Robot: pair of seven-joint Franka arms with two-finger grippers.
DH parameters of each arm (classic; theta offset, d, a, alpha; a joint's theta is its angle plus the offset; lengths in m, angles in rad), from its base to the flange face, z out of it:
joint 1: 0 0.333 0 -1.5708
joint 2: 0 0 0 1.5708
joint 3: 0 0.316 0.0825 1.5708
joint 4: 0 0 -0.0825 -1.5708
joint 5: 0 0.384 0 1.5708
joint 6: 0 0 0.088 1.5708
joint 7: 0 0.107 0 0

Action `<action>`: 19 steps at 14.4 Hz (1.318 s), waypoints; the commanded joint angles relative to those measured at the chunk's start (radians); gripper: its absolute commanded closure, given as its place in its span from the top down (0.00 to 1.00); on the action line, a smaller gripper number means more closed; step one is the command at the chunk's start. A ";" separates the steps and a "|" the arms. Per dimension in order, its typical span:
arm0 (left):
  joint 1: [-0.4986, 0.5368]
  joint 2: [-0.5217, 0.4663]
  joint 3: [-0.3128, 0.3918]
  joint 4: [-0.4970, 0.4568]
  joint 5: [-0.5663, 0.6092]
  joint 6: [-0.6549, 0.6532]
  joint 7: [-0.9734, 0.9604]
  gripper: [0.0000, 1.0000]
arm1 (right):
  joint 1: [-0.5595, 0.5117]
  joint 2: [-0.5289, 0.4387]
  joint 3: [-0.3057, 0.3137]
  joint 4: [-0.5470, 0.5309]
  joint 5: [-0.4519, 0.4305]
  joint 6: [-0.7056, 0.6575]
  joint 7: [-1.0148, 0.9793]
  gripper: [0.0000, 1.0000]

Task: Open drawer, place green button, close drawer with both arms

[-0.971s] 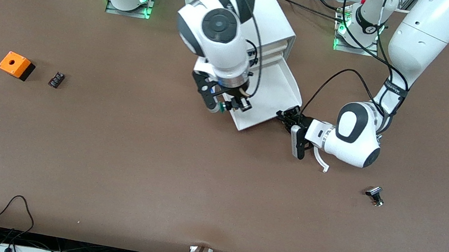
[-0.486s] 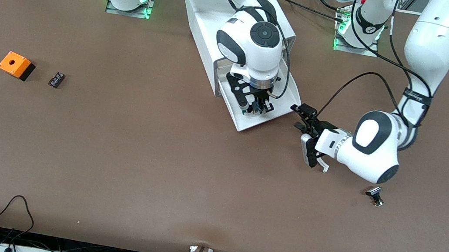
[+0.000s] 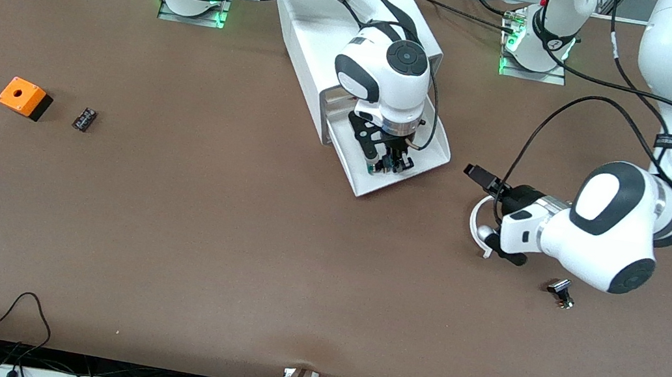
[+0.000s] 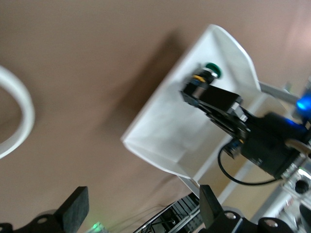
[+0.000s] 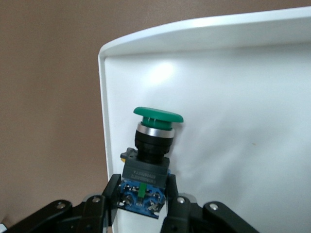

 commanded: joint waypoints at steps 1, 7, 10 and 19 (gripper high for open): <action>-0.033 -0.003 -0.001 0.106 0.154 -0.051 -0.183 1.00 | 0.008 0.015 -0.010 0.039 -0.023 -0.002 0.024 1.00; 0.008 0.029 0.019 0.214 0.196 -0.051 -0.184 1.00 | -0.075 -0.089 -0.021 0.039 -0.011 -0.056 -0.089 1.00; -0.025 0.034 0.021 0.151 0.204 0.077 -0.246 1.00 | -0.115 -0.151 -0.026 0.037 0.004 -0.149 -0.203 1.00; -0.257 -0.027 0.015 -0.214 0.323 0.652 -0.842 0.99 | -0.435 -0.323 -0.029 -0.051 0.222 -0.297 -0.973 1.00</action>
